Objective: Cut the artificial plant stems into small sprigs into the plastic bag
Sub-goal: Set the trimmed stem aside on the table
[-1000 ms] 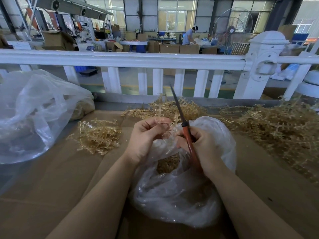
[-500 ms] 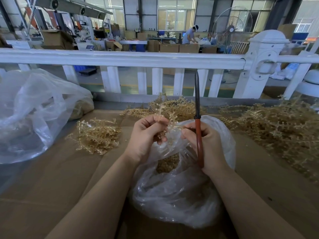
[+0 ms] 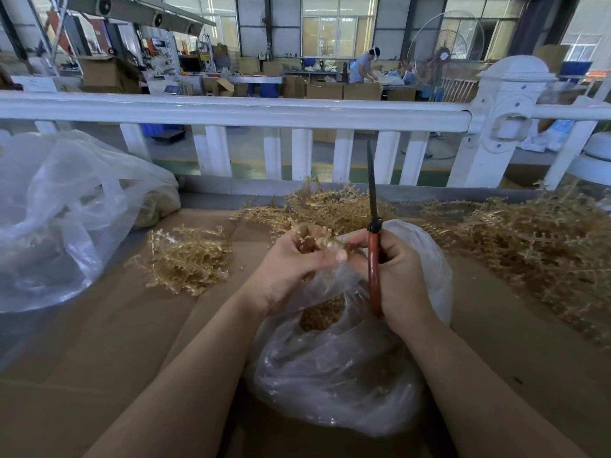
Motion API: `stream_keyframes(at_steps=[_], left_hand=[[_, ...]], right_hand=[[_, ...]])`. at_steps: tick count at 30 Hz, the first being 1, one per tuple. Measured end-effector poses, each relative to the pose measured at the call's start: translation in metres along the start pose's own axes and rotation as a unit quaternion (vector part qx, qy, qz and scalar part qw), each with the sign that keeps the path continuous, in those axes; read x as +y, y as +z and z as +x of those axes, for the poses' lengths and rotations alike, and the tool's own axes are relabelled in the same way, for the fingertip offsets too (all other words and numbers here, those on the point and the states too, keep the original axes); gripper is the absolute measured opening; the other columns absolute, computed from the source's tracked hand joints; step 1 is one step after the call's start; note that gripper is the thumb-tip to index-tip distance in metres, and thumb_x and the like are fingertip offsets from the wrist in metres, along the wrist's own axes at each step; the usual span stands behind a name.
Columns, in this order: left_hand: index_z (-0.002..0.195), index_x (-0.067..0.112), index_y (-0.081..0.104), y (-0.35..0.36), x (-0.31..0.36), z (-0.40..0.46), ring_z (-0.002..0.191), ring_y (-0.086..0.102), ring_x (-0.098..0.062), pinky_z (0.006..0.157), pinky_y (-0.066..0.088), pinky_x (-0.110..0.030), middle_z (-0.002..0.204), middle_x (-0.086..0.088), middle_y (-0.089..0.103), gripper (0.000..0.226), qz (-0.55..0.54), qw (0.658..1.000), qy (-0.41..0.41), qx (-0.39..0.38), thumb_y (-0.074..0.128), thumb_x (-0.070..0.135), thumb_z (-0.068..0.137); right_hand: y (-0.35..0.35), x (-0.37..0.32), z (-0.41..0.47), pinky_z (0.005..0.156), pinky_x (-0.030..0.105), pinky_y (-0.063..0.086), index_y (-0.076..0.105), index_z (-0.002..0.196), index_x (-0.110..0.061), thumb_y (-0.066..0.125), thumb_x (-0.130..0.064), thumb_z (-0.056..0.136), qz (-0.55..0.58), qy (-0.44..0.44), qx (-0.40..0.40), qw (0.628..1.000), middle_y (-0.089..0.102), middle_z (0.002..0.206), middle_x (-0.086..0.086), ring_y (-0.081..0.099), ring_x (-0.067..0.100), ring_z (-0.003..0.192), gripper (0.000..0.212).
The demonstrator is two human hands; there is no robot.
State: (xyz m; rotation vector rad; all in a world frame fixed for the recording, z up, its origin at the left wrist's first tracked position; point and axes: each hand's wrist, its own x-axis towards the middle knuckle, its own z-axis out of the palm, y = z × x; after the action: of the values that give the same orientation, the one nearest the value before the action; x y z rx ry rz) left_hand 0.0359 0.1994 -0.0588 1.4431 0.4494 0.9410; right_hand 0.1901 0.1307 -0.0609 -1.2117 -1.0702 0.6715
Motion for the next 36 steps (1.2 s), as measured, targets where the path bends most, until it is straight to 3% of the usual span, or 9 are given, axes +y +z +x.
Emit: stream_keyframes(at_steps=[3, 6, 9, 15, 19, 23, 27, 31, 36], left_hand=[[0.074, 0.018, 0.071, 0.002, 0.000, -0.001, 0.053, 0.058, 0.001, 0.054, 0.045, -0.011, 0.061, 0.013, 0.065, 0.020, 0.012, 1.000, 0.017, -0.006, 0.071, 0.002, 0.086], [0.049, 0.022, 0.050, -0.001, 0.001, 0.000, 0.046, 0.027, -0.010, 0.047, 0.026, -0.019, 0.048, 0.007, 0.036, 0.043, 0.006, 0.999, 0.001, 0.050, 0.072, 0.011, 0.084], [0.056, 0.009, 0.055, -0.003, 0.003, -0.001, 0.055, 0.020, -0.017, 0.053, 0.019, -0.027, 0.054, -0.003, 0.034, 0.031, -0.023, 0.995, -0.021, 0.096, 0.073, 0.019, 0.079], [0.064, 0.013, 0.075, 0.001, 0.011, -0.005, 0.064, 0.026, -0.024, 0.065, 0.025, -0.032, 0.087, -0.024, 0.047, 0.016, -0.031, 0.993, -0.006, 0.116, 0.075, 0.021, 0.077], [0.068, 0.004, 0.071, -0.001, 0.008, -0.005, 0.066, 0.019, -0.028, 0.069, 0.026, -0.033, 0.064, -0.015, 0.036, 0.020, -0.035, 0.992, -0.001, 0.125, 0.079, 0.022, 0.072], [0.067, 0.006, 0.062, -0.003, 0.007, -0.004, 0.052, 0.033, -0.011, 0.053, 0.029, -0.021, 0.054, 0.004, 0.045, 0.020, -0.037, 0.994, 0.002, 0.098, 0.081, 0.012, 0.067], [0.078, 0.019, 0.077, -0.001, 0.006, -0.002, 0.075, 0.068, -0.014, 0.073, 0.056, -0.026, 0.079, -0.001, 0.073, 0.025, -0.071, 0.989, 0.017, 0.129, 0.084, 0.007, 0.058], [0.077, 0.021, 0.078, 0.000, 0.007, -0.002, 0.076, 0.069, -0.015, 0.076, 0.057, -0.030, 0.081, -0.001, 0.074, 0.026, -0.072, 0.987, 0.019, 0.142, 0.086, 0.009, 0.054], [0.072, 0.019, 0.076, -0.001, 0.010, -0.005, 0.060, 0.056, -0.008, 0.058, 0.045, -0.019, 0.068, 0.005, 0.068, 0.016, -0.070, 0.990, 0.018, 0.118, 0.083, 0.007, 0.065]], right_hand=[[0.001, -0.001, -0.001, 0.080, 0.031, 0.058, 0.075, 0.096, -0.021, 0.082, -0.011, 0.080, -0.004, -0.008, -0.024, 1.000, 0.076, 0.091, 0.002, 0.072, 0.017, 0.086, 0.021], [0.002, -0.003, -0.001, 0.077, 0.022, 0.057, 0.074, 0.102, -0.023, 0.086, -0.018, 0.074, 0.019, -0.011, -0.035, 0.999, 0.077, 0.094, -0.001, 0.074, 0.015, 0.087, 0.031], [0.002, -0.005, -0.002, 0.075, 0.025, 0.059, 0.075, 0.102, -0.025, 0.084, -0.035, 0.065, 0.031, -0.006, -0.034, 0.999, 0.077, 0.087, 0.003, 0.074, 0.016, 0.081, 0.039], [0.001, -0.009, -0.002, 0.053, 0.015, 0.048, 0.076, 0.073, -0.024, 0.081, -0.033, 0.067, 0.095, 0.017, -0.033, 0.995, 0.072, 0.076, 0.004, 0.060, 0.002, 0.053, 0.012], [-0.001, -0.007, 0.000, 0.045, 0.009, 0.041, 0.071, 0.086, -0.013, 0.073, -0.009, 0.088, 0.096, 0.039, -0.017, 0.995, 0.071, 0.078, 0.007, 0.057, -0.001, 0.046, 0.005], [-0.002, -0.006, 0.000, 0.045, 0.009, 0.041, 0.071, 0.087, -0.012, 0.072, -0.007, 0.089, 0.093, 0.042, -0.010, 0.995, 0.070, 0.079, 0.011, 0.055, -0.001, 0.045, 0.006], [-0.002, -0.005, 0.000, 0.040, 0.014, 0.036, 0.071, 0.088, -0.010, 0.076, -0.029, 0.078, 0.102, 0.036, -0.014, 0.994, 0.068, 0.076, 0.009, 0.044, 0.004, 0.042, 0.022], [-0.003, -0.003, 0.000, 0.044, 0.011, 0.039, 0.072, 0.088, -0.013, 0.077, -0.024, 0.082, 0.093, 0.030, -0.010, 0.995, 0.069, 0.074, 0.006, 0.052, 0.001, 0.045, 0.013], [-0.003, -0.002, 0.001, 0.045, 0.013, 0.039, 0.074, 0.074, -0.026, 0.075, -0.016, 0.086, 0.091, 0.022, -0.022, 0.995, 0.069, 0.073, 0.007, 0.048, 0.004, 0.044, 0.015]])
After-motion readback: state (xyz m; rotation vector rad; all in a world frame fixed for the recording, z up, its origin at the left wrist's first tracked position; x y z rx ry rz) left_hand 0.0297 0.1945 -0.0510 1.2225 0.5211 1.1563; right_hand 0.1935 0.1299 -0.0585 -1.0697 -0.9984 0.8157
